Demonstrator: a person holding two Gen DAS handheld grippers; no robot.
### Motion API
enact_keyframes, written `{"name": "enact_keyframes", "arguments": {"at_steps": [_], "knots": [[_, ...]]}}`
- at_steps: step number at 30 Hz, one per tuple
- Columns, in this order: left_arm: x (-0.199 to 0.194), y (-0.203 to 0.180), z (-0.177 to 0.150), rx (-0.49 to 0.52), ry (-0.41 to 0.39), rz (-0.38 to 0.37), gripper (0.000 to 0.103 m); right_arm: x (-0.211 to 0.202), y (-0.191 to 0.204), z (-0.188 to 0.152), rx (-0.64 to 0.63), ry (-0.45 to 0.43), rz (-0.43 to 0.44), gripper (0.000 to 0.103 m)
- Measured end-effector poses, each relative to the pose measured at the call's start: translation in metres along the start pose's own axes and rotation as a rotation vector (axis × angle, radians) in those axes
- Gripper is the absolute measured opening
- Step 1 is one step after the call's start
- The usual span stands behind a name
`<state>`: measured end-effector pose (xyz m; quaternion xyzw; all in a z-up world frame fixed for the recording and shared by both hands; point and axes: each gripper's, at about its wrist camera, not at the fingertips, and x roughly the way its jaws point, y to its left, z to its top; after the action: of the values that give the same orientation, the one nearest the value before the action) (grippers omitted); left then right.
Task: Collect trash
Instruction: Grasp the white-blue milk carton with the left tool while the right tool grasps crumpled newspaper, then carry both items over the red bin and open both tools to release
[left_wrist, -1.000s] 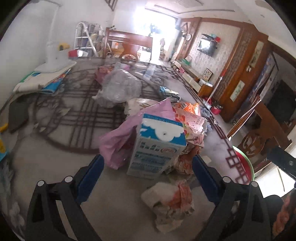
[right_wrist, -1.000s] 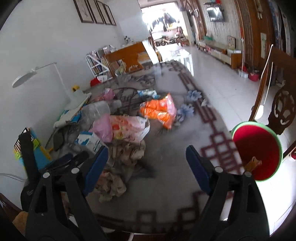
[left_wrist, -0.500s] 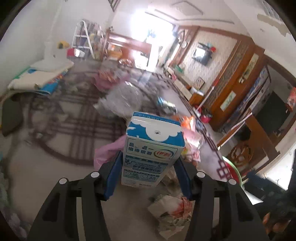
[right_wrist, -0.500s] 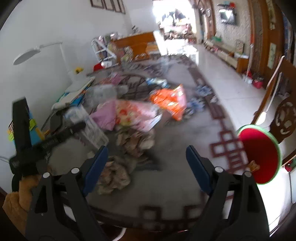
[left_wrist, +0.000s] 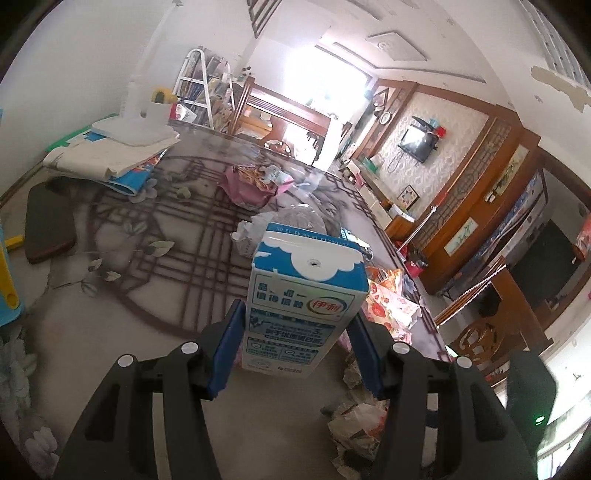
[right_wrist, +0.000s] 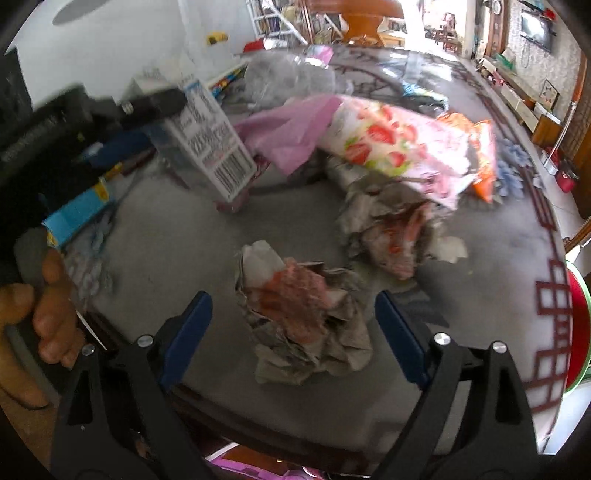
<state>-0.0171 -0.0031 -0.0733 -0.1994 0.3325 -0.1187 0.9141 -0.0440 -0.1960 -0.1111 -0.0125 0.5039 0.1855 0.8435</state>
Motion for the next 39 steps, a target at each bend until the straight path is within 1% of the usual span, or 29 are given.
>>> {"name": "enact_keyframes", "arguments": {"at_steps": [1, 2, 3, 5, 6, 9, 17, 25, 28, 33, 39], "knots": [[0.0, 0.001, 0.001, -0.005, -0.001, 0.0, 0.053, 0.003, 0.002, 0.001, -0.003, 0.004, -0.002, 0.084], [0.001, 0.002, 0.001, -0.008, -0.001, -0.001, 0.053, 0.005, 0.003, 0.001, -0.008, 0.006, -0.003, 0.076], [0.0, 0.003, 0.0, -0.01, -0.001, -0.002, 0.053, 0.006, 0.005, 0.001, -0.014, 0.005, -0.012, 0.071], [0.0, 0.004, -0.001, -0.017, 0.0, -0.004, 0.053, 0.007, 0.008, 0.002, -0.034, 0.003, -0.023, 0.054], [0.001, 0.005, 0.0, -0.019, 0.001, -0.004, 0.053, 0.007, 0.009, 0.002, -0.031, 0.007, -0.014, 0.054], [0.003, 0.006, -0.001, -0.022, 0.004, -0.003, 0.053, 0.006, 0.008, 0.002, -0.021, -0.002, 0.004, 0.047], [0.003, 0.006, -0.002, -0.017, 0.005, 0.002, 0.053, -0.016, 0.006, 0.006, 0.003, -0.059, 0.046, 0.046], [0.006, 0.008, -0.003, -0.012, 0.005, 0.023, 0.053, -0.032, 0.0, 0.006, 0.03, -0.094, 0.077, 0.046], [0.006, 0.006, -0.004, 0.0, 0.003, 0.029, 0.053, -0.041, -0.005, 0.005, 0.04, -0.117, 0.077, 0.046], [0.009, 0.003, -0.006, 0.019, 0.008, 0.038, 0.053, -0.052, -0.016, 0.005, 0.058, -0.147, 0.055, 0.046], [0.009, -0.003, -0.008, 0.043, 0.004, 0.049, 0.053, -0.067, -0.035, 0.004, 0.106, -0.185, 0.041, 0.046]]}}
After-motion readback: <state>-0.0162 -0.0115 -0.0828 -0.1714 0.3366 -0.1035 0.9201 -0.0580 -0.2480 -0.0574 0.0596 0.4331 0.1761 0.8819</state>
